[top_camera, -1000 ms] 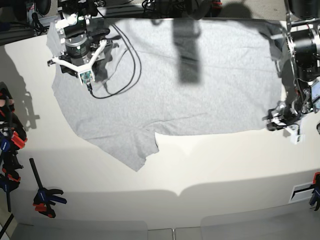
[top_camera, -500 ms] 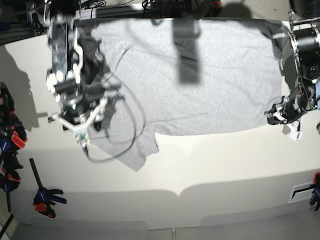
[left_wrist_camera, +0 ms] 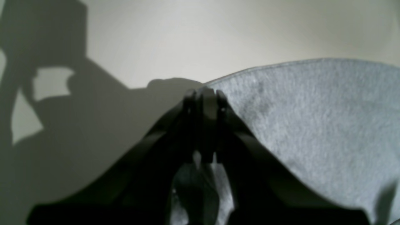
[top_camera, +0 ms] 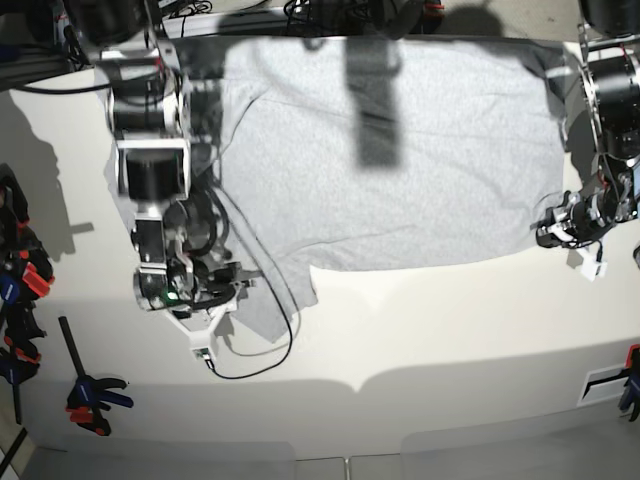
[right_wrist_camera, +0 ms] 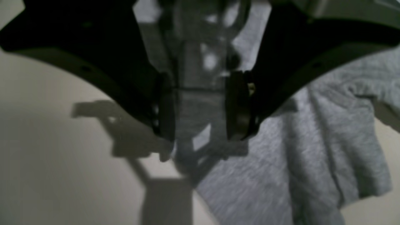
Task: Fold the T-shirt properly
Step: 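Fold the shirt's collar edge over toward the hem with both grippers, then release the folded edge and lift both grippers back toward the collar side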
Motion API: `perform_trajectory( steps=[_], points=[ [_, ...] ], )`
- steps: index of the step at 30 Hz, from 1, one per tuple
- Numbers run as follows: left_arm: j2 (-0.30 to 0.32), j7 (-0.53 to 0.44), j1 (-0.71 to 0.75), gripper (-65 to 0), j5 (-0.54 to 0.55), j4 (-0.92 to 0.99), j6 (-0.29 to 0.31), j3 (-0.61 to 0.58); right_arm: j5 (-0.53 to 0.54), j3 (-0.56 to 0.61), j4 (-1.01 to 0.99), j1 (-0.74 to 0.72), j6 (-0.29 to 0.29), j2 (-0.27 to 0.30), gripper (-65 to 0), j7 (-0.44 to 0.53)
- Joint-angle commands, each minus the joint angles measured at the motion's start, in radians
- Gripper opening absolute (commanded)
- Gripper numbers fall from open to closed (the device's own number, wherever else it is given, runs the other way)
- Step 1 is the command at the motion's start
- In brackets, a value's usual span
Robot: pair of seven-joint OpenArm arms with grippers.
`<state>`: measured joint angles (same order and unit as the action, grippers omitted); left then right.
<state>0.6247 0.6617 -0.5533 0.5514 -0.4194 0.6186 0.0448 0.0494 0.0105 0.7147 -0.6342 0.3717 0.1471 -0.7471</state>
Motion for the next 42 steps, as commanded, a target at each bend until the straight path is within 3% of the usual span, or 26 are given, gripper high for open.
perform_trajectory(
  steps=[1, 6, 11, 12, 15, 16, 22, 33, 37, 42],
  points=[
    [0.016, 0.020, -0.014, -65.0, -0.018, -0.006, -0.008, -0.001, -0.019, -0.003, -0.039, -0.050, 0.005, -0.003, -39.1, 0.032],
    [0.016, 0.023, -0.012, -65.0, 0.038, -0.006, -0.008, -0.001, -0.123, -0.003, -0.218, -0.076, -0.005, -0.028, -39.2, 0.116],
    [0.016, 0.026, -0.010, -65.0, 0.148, -0.006, -0.008, -0.001, -0.125, -0.003, -0.235, -0.053, -0.009, -0.025, -40.4, 0.124],
    [0.016, 0.026, -0.010, -65.0, 0.164, -0.005, -0.008, -0.001, -0.125, -0.003, -0.235, -0.051, -0.009, -0.023, -44.3, 0.120],
    [0.016, 0.019, -0.010, -65.0, 0.203, -0.005, -0.007, -0.001, -0.125, -0.003, -0.235, -0.050, -0.009, -0.020, -64.0, 0.136],
    [0.017, 0.014, -0.010, -65.0, 0.218, -0.006, -0.007, -0.001, -0.125, -0.003, -0.234, -0.051, -0.009, -0.020, -65.0, 0.151],
    [0.016, -0.141, -0.011, -65.0, 0.235, -0.006, -0.007, -0.001, -0.126, -0.003, -0.234, -0.053, -0.008, -0.039, -65.0, 0.200],
    [0.016, -0.167, -0.081, -65.0, 0.178, -0.006, -0.011, -0.001, -0.121, -0.003, -0.232, -0.217, -0.007, -0.039, -65.0, 0.163],
    [0.016, -0.179, -0.126, -65.0, 0.171, -0.006, -0.058, -0.001, -0.118, -0.003, -0.232, -0.280, -0.005, -0.039, -65.0, 0.159],
    [0.016, -0.112, -0.173, -65.0, 0.172, -0.008, -0.056, -0.001, -0.117, -0.003, -0.232, -0.335, -0.004, -0.039, -65.0, 0.115]
  ],
)
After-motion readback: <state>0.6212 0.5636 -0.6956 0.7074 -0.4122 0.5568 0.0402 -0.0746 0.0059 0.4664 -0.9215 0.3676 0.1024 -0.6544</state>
